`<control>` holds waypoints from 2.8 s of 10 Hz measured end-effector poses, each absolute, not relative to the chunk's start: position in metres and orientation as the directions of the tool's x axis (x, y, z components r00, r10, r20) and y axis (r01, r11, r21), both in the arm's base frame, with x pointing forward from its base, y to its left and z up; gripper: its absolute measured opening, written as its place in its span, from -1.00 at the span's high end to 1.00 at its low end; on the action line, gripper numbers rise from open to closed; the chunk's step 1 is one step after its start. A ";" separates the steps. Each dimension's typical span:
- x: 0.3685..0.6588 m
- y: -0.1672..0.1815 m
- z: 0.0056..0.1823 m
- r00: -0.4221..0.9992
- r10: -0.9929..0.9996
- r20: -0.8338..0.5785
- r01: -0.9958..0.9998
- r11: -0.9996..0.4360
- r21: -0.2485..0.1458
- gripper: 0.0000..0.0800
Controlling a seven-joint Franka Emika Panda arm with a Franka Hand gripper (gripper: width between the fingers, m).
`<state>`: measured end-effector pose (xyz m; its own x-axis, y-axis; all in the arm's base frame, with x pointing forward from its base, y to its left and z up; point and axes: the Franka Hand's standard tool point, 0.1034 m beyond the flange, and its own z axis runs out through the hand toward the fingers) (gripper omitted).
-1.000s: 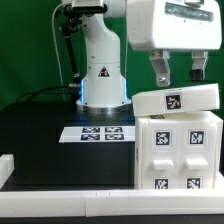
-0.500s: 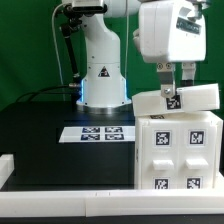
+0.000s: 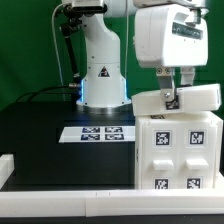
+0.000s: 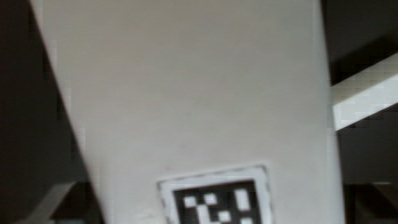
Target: Assemble cabinet
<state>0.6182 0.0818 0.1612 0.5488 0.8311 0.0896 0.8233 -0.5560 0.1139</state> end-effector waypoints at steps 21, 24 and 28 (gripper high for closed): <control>0.617 0.082 0.160 0.870 -0.481 0.106 -0.472 -0.876 -0.098 -0.40; 0.617 0.082 0.160 0.720 -0.690 0.071 -0.680 -0.722 -0.127 -0.40; 0.616 0.081 0.159 0.374 -0.927 -0.026 -0.917 -0.366 -0.161 -0.40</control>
Offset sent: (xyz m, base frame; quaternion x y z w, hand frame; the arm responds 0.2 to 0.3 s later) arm 0.0000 0.0000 0.0000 0.0000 0.0000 0.0000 1.0000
